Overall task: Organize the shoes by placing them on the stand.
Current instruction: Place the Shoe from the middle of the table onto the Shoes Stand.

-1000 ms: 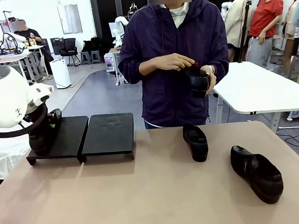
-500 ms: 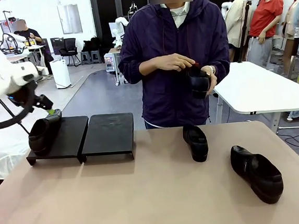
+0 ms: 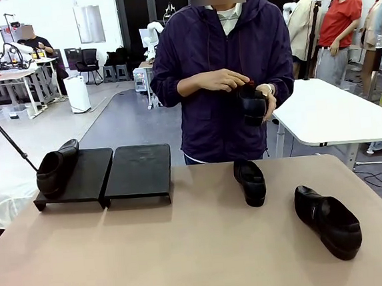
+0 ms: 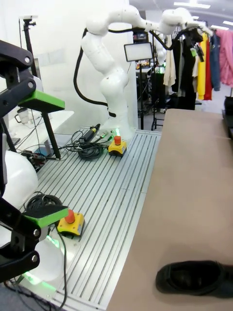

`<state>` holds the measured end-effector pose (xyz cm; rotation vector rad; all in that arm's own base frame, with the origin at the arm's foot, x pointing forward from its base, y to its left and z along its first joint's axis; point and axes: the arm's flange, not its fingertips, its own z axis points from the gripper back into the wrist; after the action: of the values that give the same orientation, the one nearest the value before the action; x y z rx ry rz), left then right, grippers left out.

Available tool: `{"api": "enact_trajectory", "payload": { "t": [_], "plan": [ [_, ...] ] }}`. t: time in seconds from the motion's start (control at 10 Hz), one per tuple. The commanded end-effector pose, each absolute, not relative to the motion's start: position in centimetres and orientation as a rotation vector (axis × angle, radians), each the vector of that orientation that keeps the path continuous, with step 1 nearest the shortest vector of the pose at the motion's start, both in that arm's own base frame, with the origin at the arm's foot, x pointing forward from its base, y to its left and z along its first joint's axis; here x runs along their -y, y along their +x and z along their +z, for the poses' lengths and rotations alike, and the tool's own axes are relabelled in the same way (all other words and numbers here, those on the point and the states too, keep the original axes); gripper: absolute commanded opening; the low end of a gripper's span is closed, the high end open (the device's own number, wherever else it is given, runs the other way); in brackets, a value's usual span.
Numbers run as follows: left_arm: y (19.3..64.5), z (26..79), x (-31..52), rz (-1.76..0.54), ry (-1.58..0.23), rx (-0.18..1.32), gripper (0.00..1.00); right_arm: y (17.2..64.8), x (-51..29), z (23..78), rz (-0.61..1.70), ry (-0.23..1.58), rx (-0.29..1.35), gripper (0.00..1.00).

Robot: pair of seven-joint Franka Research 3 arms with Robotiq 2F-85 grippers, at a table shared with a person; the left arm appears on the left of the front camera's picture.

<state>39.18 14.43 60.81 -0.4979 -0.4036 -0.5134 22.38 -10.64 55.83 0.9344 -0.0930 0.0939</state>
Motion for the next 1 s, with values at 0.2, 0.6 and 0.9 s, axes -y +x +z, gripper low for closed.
{"api": "enact_trajectory", "payload": {
  "t": [0.2, 0.6, 0.9],
  "plan": [
    [30.9, 57.1, -14.8, -0.352, -0.482, 0.596, 1.00, 22.3, 10.6, 56.0, 0.103, 0.952, 0.097, 1.00],
    [31.2, 57.6, -16.5, -0.354, -0.490, 0.566, 1.00, 22.3, 10.6, 56.0, 0.103, 0.952, 0.097, 1.00],
    [31.2, 57.6, -16.5, -0.354, -0.490, 0.566, 1.00, 22.3, 10.6, 56.0, 0.103, 0.952, 0.097, 1.00]
  ]
}}
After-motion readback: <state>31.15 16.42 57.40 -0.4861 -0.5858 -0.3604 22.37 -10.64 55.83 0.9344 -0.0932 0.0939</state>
